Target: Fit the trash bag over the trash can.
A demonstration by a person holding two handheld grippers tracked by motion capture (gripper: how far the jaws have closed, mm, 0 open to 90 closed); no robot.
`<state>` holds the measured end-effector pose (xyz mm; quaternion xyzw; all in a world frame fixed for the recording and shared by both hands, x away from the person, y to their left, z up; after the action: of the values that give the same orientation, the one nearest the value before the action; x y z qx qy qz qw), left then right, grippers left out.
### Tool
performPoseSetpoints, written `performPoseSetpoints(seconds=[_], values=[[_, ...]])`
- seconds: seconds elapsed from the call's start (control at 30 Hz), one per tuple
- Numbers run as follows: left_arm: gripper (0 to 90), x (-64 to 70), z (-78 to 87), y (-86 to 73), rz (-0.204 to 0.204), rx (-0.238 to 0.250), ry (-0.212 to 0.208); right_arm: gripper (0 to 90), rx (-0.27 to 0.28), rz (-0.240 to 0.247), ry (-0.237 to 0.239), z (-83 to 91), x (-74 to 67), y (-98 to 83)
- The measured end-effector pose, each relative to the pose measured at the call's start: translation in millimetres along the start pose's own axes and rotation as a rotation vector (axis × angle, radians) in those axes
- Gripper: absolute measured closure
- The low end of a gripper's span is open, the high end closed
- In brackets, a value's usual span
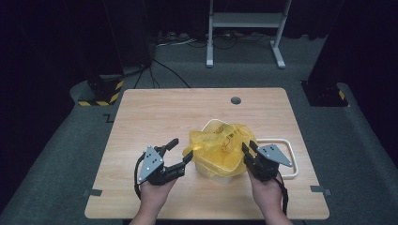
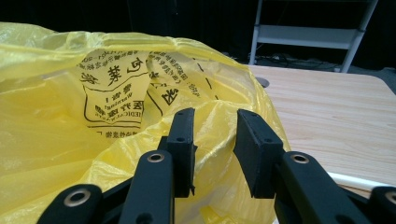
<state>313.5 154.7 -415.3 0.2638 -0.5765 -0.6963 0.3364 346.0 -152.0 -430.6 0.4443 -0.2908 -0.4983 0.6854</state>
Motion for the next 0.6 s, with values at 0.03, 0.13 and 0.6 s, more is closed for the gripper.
performPoseSetpoints(seconds=[0.03, 0.13, 0.6], values=[[42.3, -0.5, -2.1, -1.1, -0.002, -0.011, -0.002, 68.5, -0.003, -0.001, 0.005, -0.4, 0.3, 0.5], [54.0, -3.9, -4.3, -3.2, 0.000, -0.028, 0.001, 70.4, -0.014, 0.014, 0.026, -2.3, -0.1, 2.7], [77.0, -52.7, -6.2, -41.4, 0.196, -0.188, 0.126, 78.3, -0.040, 0.147, 0.148, -15.6, -15.2, 12.0]])
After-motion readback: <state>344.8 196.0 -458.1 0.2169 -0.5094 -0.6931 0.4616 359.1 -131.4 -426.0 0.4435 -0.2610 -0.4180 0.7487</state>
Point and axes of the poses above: each handheld gripper's, and its own axes: z roughly backward along the jaws, y roughly out of its top, x roughly to its right, the point moved 1 cm from there along -z, roughly forward along the jaws, and after that the axes turned 6 degrees about -x, right-handed, at the moved point
